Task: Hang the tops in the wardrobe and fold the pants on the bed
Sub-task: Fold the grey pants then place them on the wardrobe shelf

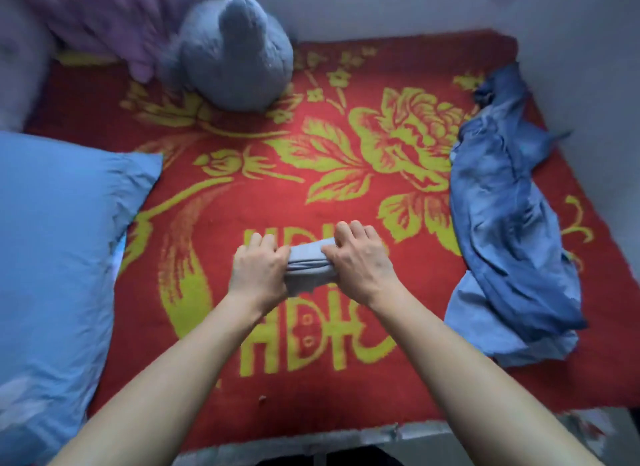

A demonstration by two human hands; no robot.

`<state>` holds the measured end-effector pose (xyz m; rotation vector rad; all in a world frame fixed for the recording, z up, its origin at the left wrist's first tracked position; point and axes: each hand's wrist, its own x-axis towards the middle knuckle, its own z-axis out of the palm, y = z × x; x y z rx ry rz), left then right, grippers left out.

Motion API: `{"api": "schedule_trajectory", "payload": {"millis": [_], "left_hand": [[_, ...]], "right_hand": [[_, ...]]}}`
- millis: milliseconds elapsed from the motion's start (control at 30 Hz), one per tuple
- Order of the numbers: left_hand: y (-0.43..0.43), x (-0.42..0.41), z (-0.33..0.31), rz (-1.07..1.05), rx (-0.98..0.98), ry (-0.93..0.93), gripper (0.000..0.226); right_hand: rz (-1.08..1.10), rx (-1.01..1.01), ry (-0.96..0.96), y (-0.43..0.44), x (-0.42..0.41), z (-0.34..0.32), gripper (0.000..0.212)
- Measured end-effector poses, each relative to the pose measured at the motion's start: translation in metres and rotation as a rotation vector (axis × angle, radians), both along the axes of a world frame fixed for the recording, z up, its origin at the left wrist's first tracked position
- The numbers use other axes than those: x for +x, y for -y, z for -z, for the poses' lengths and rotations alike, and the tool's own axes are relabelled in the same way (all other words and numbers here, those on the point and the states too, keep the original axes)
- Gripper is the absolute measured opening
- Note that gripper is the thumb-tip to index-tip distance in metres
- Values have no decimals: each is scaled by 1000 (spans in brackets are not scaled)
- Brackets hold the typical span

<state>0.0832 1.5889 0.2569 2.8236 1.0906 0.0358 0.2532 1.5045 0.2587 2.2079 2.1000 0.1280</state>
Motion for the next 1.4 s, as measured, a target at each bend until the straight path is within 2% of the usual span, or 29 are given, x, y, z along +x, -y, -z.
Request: {"api": "schedule_trajectory", "payload": {"millis": [67, 100, 167, 267, 400, 567, 833, 1100, 1233, 1400], "left_hand": [[-5, -6, -56, -77, 60, 71, 72], [-5, -11, -81, -107, 93, 94, 74], [-3, -24, -127, -153, 161, 132, 66], [11, -44, -181, -251, 248, 91, 40], [59, -72, -227, -414, 399, 92, 38], [162, -115, -246, -628, 464, 121, 38], [336, -205, -268, -940, 476, -30, 46], [509, -307, -345, -1193, 640, -177, 45], [612, -355, -388, -1298, 682, -285, 43], [761, -426, -428, -1387, 824, -408, 44]], "right_hand": [[7, 42, -31, -15, -3, -46, 25], [24, 44, -54, -19, -4, -67, 29], [50, 68, -94, -23, -11, -112, 35], [-26, 180, -145, -10, -23, -176, 37], [-153, 249, -210, 23, -43, -236, 51], [-346, 334, -288, 77, -79, -252, 35], [-728, 262, -407, 173, -179, -256, 36], [-1071, 334, -428, 285, -317, -328, 40], [-1200, 430, -436, 367, -389, -365, 39], [-1345, 540, -463, 493, -484, -410, 41]]}}
